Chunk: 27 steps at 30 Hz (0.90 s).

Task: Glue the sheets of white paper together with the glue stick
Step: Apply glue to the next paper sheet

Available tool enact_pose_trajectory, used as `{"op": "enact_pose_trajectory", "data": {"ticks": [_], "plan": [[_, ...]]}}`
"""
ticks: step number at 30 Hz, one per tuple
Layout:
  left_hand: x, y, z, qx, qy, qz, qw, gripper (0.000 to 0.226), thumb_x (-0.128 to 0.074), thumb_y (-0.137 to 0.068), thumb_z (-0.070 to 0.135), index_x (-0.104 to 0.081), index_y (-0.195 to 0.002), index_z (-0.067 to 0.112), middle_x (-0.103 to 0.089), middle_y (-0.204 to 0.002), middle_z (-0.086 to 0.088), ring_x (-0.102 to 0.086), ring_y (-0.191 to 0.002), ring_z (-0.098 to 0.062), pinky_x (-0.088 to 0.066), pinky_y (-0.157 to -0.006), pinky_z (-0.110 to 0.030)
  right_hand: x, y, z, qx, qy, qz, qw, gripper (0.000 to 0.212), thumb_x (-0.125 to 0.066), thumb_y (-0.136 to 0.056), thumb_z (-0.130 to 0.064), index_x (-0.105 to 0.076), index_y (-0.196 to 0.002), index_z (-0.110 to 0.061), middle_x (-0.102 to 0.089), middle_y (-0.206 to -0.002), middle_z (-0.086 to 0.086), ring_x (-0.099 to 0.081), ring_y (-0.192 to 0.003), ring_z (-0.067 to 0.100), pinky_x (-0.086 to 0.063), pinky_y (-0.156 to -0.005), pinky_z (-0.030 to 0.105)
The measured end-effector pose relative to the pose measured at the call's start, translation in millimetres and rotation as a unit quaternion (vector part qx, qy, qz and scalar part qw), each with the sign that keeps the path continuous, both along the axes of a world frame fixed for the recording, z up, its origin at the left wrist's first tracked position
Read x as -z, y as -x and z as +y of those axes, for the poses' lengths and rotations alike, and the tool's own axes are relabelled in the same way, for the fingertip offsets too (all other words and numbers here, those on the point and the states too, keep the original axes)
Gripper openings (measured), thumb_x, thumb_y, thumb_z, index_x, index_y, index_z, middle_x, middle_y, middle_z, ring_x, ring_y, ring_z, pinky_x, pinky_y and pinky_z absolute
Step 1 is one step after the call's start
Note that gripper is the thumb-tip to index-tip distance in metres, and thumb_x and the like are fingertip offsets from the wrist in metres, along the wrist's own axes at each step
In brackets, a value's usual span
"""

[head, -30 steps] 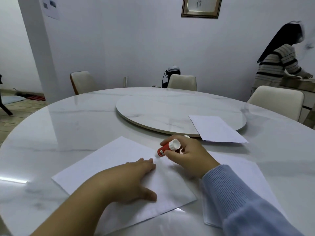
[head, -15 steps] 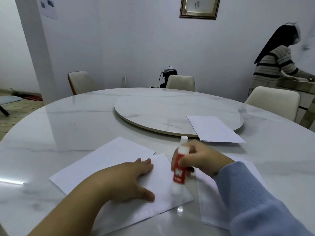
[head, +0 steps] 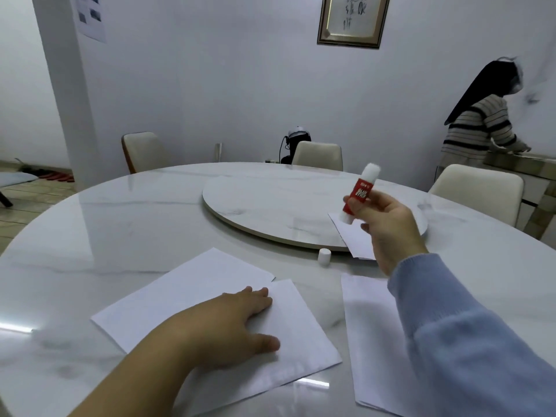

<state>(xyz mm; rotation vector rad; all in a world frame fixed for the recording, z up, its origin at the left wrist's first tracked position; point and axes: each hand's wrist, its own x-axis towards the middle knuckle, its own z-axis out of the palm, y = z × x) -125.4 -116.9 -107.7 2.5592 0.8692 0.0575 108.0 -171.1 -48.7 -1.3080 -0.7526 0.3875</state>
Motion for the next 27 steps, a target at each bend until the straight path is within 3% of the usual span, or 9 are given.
{"op": "enact_pose_trajectory", "data": {"ticks": [3, 6, 10, 15, 19, 22, 24, 27], "plan": [[3.2, -0.5, -0.7, -0.007, -0.003, -0.027, 1.0, 0.07, -0.053, -0.085, 0.053, -0.022, -0.145, 0.038, -0.011, -0.154, 0.028, -0.007, -0.142, 0.005, -0.011, -0.113, -0.022, 17.8, -1.0, 9.5, 0.08, 0.139, -0.117, 0.98, 0.028, -0.074, -0.077, -0.011, -0.069, -0.104, -0.013, -0.07, -0.087, -0.002, -0.064, -0.086, 0.017, -0.043, -0.079, 0.025], [4.8, -2.1, -0.2, -0.009, -0.007, -0.036, 0.999, 0.072, -0.056, -0.083, 0.052, -0.023, -0.145, 0.036, -0.012, -0.154, 0.027, -0.007, -0.142, 0.004, -0.009, -0.113, -0.021, 36.2, -3.1, 14.4, 0.137, 0.219, -0.191, 0.947, 0.026, -0.077, -0.074, -0.018, -0.071, -0.099, -0.014, -0.069, -0.085, 0.0, -0.061, -0.083, 0.018, -0.045, -0.081, 0.031], [5.1, -2.7, 1.1, -0.006, -0.008, -0.031, 0.999, 0.072, -0.057, -0.083, 0.052, -0.024, -0.145, 0.035, -0.012, -0.155, 0.025, -0.006, -0.143, 0.004, -0.009, -0.114, -0.021, 45.7, -5.4, 19.0, 0.161, 0.289, -0.227, 0.916, 0.017, -0.078, -0.069, -0.025, -0.071, -0.084, -0.022, -0.07, -0.08, -0.002, -0.063, -0.086, 0.023, -0.049, -0.089, 0.043], [3.3, -3.5, -1.2, -0.006, -0.013, -0.019, 1.0, 0.072, -0.054, -0.084, 0.053, -0.021, -0.146, 0.036, -0.009, -0.155, 0.026, -0.005, -0.143, 0.004, -0.006, -0.114, -0.02, 52.4, -3.7, 20.3, 0.153, 0.311, -0.236, 0.908, 0.018, -0.08, -0.066, -0.026, -0.071, -0.082, -0.024, -0.066, -0.076, -0.001, -0.064, -0.088, 0.024, -0.048, -0.09, 0.044], [3.8, -3.5, -0.8, 0.002, -0.013, -0.008, 1.0, 0.069, -0.051, -0.087, 0.05, -0.018, -0.147, 0.035, -0.006, -0.156, 0.024, -0.002, -0.143, 0.004, -0.001, -0.114, -0.02, 47.2, -10.0, 13.2, 0.151, 0.283, -0.206, 0.924, 0.053, -0.087, -0.058, -0.034, -0.068, -0.105, -0.02, -0.065, -0.088, -0.003, -0.064, -0.091, 0.023, -0.049, -0.089, 0.043], [4.0, -5.2, -0.1, 0.009, -0.006, -0.004, 1.0, 0.063, -0.046, -0.093, 0.043, -0.016, -0.148, 0.034, -0.003, -0.156, 0.023, 0.003, -0.143, 0.002, 0.005, -0.112, -0.019, 18.0, -27.1, -15.1, 0.149, 0.24, -0.2, 0.938, 0.051, -0.088, -0.06, -0.03, -0.067, -0.101, -0.011, -0.063, -0.083, 0.001, -0.059, -0.076, 0.019, -0.046, -0.074, 0.031], [5.6, -8.8, 2.0, 0.018, -0.014, -0.001, 1.0, 0.06, -0.041, -0.095, 0.04, -0.015, -0.149, 0.032, -0.001, -0.157, 0.021, 0.006, -0.143, 0.001, 0.007, -0.112, -0.02, -1.9, -37.9, -39.5, 0.057, 0.38, -0.249, 0.889, 0.046, -0.089, -0.059, -0.03, -0.069, -0.098, -0.018, -0.066, -0.088, -0.002, -0.059, -0.08, 0.014, -0.044, -0.074, 0.026], [11.5, -13.6, 6.8, 0.023, -0.027, 0.003, 0.999, 0.056, -0.036, -0.097, 0.037, -0.015, -0.149, 0.031, -0.001, -0.158, 0.018, 0.008, -0.144, 0.0, 0.01, -0.115, -0.027, -10.6, -36.6, -62.8, -0.067, 0.622, -0.344, 0.7, 0.075, -0.088, -0.055, -0.04, -0.058, -0.124, -0.036, -0.059, -0.109, -0.015, -0.057, -0.111, 0.013, -0.04, -0.101, 0.031]]}}
